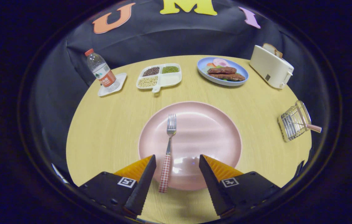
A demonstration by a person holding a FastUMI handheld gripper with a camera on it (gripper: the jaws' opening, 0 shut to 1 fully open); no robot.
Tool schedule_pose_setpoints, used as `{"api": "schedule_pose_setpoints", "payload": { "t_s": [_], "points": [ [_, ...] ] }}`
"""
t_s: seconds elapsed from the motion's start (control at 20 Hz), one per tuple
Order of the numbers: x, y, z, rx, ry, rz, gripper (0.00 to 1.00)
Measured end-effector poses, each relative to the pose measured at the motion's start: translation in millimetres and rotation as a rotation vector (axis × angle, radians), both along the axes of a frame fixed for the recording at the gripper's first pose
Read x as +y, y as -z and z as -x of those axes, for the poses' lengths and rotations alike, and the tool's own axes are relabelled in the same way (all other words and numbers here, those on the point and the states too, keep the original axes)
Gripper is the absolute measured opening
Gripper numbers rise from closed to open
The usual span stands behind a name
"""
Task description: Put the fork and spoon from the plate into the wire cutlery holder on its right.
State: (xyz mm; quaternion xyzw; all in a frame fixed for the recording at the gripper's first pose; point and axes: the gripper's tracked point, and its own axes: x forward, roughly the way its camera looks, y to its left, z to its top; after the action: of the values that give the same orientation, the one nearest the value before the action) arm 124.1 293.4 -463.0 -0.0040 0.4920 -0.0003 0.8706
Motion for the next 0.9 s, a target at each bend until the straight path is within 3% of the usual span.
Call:
{"api": "schedule_pose_setpoints", "payload": {
  "t_s": [0.4,0.55,0.65,0.75,0.9],
  "points": [
    [12.5,27.3,1.4,0.047,0.032,-0.005,0.37],
    [13.3,31.1,-2.8,0.026,-0.006,0.021,0.35],
    [8.9,21.1,0.5,0.005,-0.016,0.043,0.11],
    [2.5,11.1,11.4,0.001,-0.027,0.041,0.11],
    [-8.1,-14.5,12.0,-0.043,-0.036,0.030,0.03]
  ]
}}
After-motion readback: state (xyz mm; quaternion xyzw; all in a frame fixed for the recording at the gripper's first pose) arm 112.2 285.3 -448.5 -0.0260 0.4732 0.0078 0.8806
